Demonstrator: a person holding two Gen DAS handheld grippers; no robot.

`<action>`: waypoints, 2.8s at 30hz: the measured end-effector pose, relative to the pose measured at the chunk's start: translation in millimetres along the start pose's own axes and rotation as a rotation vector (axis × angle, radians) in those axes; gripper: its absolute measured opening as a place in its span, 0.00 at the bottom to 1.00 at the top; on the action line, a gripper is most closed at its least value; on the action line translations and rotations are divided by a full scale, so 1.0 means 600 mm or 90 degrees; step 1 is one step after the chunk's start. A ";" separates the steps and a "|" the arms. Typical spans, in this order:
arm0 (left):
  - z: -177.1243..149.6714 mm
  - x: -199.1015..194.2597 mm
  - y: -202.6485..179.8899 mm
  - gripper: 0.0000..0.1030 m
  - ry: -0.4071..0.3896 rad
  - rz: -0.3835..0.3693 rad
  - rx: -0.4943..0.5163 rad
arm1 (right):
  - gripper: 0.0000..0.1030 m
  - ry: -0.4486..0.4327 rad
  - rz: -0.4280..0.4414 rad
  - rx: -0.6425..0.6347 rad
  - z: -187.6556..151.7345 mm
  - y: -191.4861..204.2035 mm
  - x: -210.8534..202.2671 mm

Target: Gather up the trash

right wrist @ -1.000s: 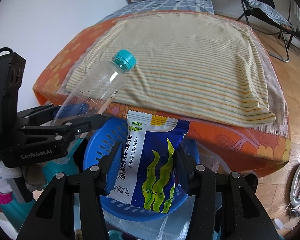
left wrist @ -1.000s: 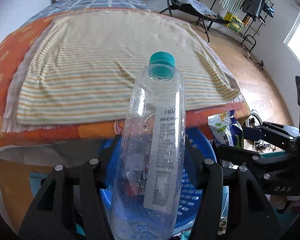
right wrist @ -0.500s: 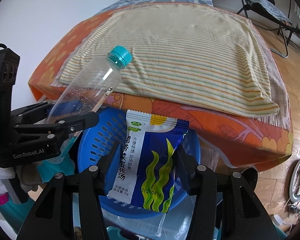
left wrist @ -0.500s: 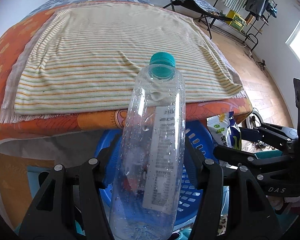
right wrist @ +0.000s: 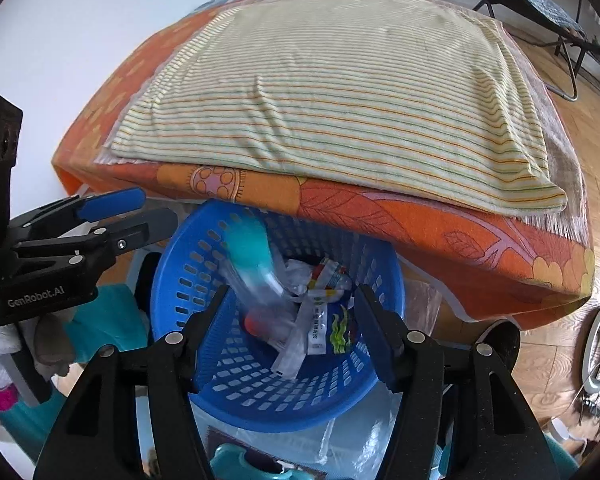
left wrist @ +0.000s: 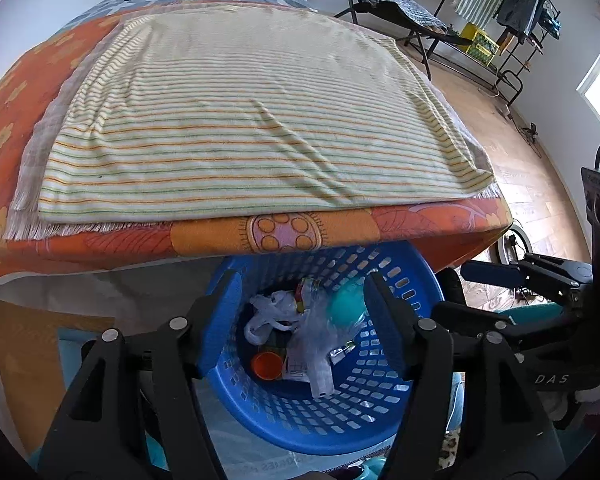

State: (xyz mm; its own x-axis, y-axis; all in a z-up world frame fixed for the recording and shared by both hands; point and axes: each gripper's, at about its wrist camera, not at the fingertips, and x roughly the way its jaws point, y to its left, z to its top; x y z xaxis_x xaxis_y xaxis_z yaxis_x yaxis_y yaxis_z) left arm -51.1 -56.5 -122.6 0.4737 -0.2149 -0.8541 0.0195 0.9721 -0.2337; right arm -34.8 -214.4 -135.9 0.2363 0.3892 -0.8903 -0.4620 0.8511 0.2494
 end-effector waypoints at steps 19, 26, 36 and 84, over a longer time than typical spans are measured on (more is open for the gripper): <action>0.009 -0.018 0.002 0.63 -0.009 0.003 -0.001 | 0.59 -0.019 -0.011 0.004 0.007 0.001 -0.016; 0.040 -0.052 -0.002 0.63 -0.040 0.000 -0.010 | 0.59 -0.056 -0.015 0.015 0.023 -0.004 -0.046; 0.090 -0.119 -0.008 0.64 -0.110 0.016 -0.005 | 0.59 -0.134 -0.040 0.003 0.051 -0.002 -0.106; 0.214 -0.203 -0.001 0.99 -0.282 0.060 -0.022 | 0.76 -0.268 -0.042 -0.026 0.214 -0.018 -0.177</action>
State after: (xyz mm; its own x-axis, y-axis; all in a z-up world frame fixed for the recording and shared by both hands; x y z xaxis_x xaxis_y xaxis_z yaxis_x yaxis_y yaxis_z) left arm 4.6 -19.0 41.2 0.8035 -0.0570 -0.5925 -0.0678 0.9802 -0.1862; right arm 54.7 -219.8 4.9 0.5905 0.4514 -0.6689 -0.4656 0.8676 0.1745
